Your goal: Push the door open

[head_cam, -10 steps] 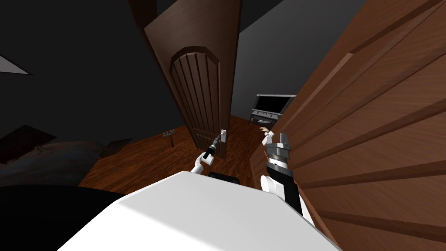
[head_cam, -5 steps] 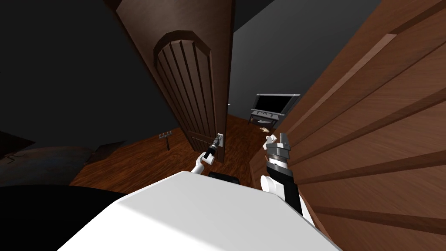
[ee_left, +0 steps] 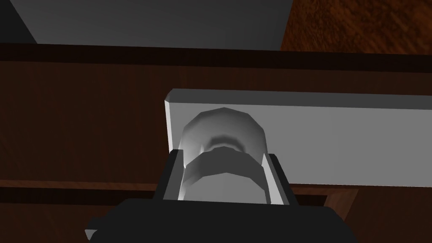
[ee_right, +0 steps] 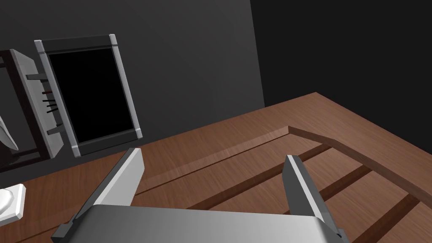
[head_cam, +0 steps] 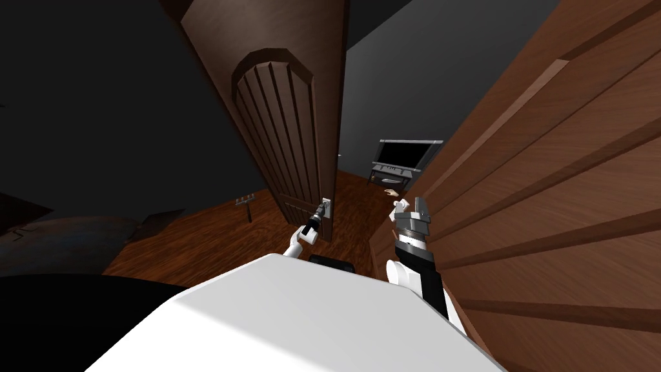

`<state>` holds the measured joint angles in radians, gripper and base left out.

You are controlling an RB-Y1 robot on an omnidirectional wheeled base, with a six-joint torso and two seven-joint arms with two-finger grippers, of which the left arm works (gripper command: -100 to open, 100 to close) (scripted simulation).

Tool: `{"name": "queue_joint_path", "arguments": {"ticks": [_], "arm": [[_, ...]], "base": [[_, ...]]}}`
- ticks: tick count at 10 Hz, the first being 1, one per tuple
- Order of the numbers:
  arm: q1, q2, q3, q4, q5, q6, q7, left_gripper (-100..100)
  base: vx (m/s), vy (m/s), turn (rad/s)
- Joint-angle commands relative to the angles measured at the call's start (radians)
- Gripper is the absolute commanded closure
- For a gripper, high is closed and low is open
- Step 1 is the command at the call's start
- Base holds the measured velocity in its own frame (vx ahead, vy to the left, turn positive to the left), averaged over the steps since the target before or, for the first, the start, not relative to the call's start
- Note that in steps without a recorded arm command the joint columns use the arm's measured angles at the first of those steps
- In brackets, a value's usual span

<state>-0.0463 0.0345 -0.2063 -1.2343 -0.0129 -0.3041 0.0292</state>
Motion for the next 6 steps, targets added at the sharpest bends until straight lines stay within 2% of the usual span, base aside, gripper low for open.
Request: {"name": "queue_joint_path", "arguments": {"ticks": [1,2,3,6], "arm": [[-0.001,0.000,0.000,-0.002,0.000,-0.002,0.001,100],[-0.022,0.014,0.016,0.030,0.017,-0.010,-0.019,100],[-0.036,0.021,0.026,0.049,0.027,-0.016,-0.030,100],[-0.066,0.033,0.048,0.089,0.050,-0.029,-0.055,100]], "base": [[0.000,0.000,0.000],[0.060,0.007,0.042],[0.111,0.015,0.072],[0.106,0.018,0.068]]}}
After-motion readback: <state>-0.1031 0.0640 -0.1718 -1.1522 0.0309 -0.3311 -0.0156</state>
